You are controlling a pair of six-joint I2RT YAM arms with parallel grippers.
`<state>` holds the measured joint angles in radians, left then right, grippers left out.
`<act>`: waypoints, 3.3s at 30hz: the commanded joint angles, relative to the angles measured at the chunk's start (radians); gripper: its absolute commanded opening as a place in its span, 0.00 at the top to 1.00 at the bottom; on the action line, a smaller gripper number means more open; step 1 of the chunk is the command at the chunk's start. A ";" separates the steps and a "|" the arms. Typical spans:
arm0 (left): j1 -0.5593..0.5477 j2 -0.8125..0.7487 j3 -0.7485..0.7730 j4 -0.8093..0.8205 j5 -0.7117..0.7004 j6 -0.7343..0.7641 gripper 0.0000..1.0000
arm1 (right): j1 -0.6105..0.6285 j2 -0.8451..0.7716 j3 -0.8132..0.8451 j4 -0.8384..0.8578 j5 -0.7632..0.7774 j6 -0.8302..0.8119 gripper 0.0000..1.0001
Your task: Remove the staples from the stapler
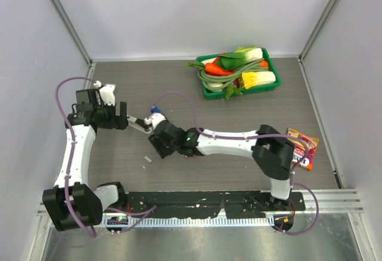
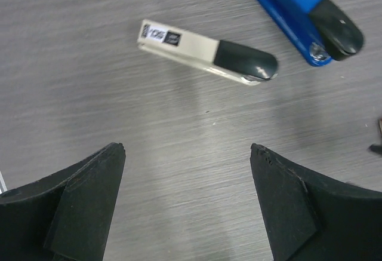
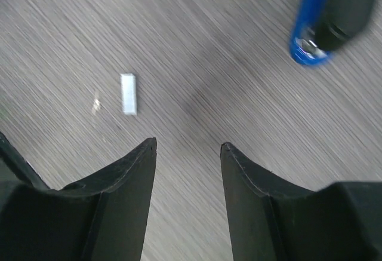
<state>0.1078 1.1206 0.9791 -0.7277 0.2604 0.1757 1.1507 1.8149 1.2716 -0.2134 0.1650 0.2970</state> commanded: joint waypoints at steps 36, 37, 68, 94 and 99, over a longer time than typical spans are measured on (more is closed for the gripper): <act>0.130 -0.016 -0.028 -0.039 0.063 -0.010 0.11 | 0.136 0.383 0.437 -0.149 0.062 -0.125 0.55; 0.130 -0.018 -0.030 -0.039 0.063 -0.010 0.11 | 0.135 0.386 0.437 -0.149 0.061 -0.127 0.56; 0.139 -0.039 -0.043 -0.041 0.074 0.004 0.11 | 0.135 0.388 0.425 -0.181 0.091 -0.095 0.94; 0.138 -0.050 -0.063 -0.016 0.103 0.016 0.12 | -0.094 -0.264 -0.264 -0.210 0.295 0.203 0.99; 0.138 -0.051 -0.065 -0.019 0.100 0.016 0.12 | -0.117 -0.282 -0.301 -0.215 0.312 0.202 0.99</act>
<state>0.2390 1.0946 0.9173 -0.7712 0.3412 0.1879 1.0473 1.5764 0.9867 -0.4236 0.4309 0.4755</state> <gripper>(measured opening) 0.884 0.178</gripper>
